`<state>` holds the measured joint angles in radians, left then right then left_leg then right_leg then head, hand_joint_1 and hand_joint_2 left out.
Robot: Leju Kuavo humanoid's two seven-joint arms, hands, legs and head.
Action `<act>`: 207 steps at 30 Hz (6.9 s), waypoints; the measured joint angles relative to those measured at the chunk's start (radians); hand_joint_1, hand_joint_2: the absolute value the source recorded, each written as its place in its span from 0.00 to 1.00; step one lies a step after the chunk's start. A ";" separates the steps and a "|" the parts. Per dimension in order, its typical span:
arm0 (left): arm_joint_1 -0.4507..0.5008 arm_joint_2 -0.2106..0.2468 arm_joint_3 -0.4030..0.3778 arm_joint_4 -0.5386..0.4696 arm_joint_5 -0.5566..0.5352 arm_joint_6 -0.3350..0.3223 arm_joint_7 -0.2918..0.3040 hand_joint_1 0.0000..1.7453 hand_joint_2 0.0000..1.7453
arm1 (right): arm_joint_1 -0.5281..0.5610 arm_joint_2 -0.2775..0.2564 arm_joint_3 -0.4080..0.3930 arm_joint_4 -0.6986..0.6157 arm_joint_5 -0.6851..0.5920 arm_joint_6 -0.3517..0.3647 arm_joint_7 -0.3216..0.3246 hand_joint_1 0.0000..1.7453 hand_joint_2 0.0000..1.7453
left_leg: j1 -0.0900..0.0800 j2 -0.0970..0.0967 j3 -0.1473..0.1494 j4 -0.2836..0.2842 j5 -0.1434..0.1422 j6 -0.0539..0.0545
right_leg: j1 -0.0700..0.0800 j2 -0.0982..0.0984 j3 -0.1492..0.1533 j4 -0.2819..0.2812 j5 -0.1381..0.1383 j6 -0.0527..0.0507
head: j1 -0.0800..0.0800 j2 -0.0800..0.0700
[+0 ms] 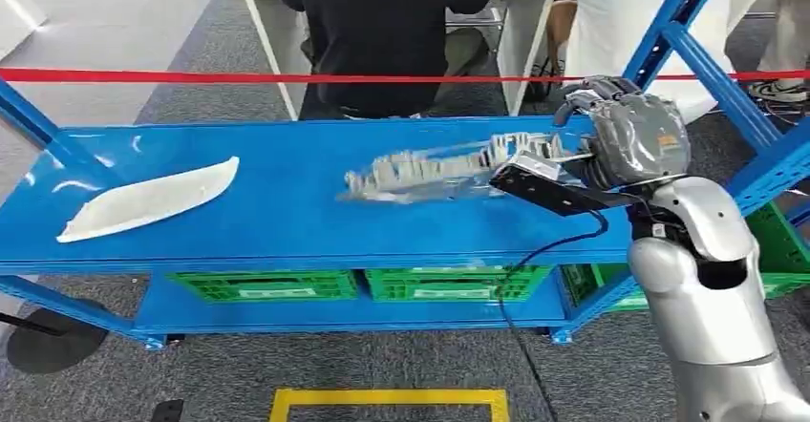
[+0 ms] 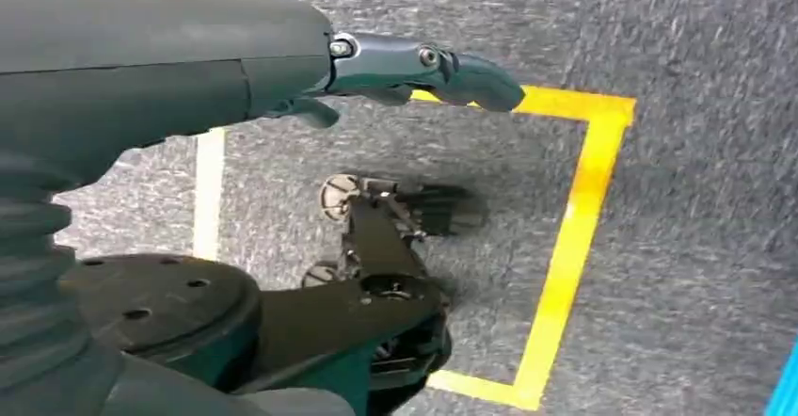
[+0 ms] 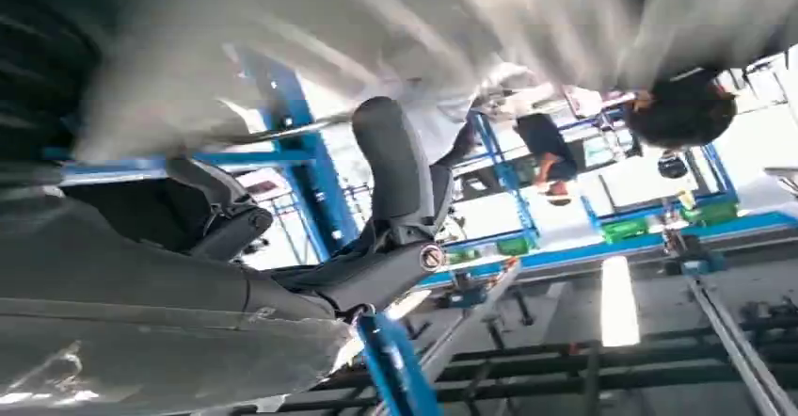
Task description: Take the parts from the cabinet and place them on the table.
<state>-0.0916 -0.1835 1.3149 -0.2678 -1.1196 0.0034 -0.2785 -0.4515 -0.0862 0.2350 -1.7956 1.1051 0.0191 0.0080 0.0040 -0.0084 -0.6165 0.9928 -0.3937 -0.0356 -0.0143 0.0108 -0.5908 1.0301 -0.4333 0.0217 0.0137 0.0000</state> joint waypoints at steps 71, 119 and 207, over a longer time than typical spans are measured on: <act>-0.008 0.001 0.019 0.000 0.007 -0.005 0.000 0.00 1.00 | 0.007 -0.009 -0.003 -0.019 -0.002 -0.001 -0.006 1.00 1.00 | -0.005 0.001 0.074 0.041 -0.070 0.001 | 0.005 -0.001 -0.068 -0.003 0.060 -0.010 | -0.012 0.000; -0.004 0.003 0.002 0.000 -0.032 0.003 -0.013 0.00 1.00 | 0.051 0.017 -0.037 -0.136 0.039 -0.132 -0.034 1.00 1.00 | -0.006 0.003 -0.060 -0.036 0.091 0.011 | 0.006 0.000 -0.002 -0.003 -0.012 0.003 | -0.009 0.000; -0.006 -0.004 -0.032 0.000 -0.054 -0.011 -0.001 0.00 1.00 | 0.135 0.177 -0.112 -0.475 -0.082 -0.474 -0.229 1.00 1.00 | -0.005 0.009 -0.018 0.000 0.022 0.033 | 0.000 -0.009 0.056 0.029 -0.065 0.038 | -0.015 0.000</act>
<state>-0.0975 -0.1873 1.2829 -0.2678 -1.1738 -0.0076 -0.2796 -0.3166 0.0904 0.1232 -2.2706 1.0231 -0.4547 -0.2212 -0.0007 0.0007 -0.6349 0.9928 -0.3715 -0.0027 -0.0147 0.0018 -0.5349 1.0596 -0.4984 0.0598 -0.0015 0.0000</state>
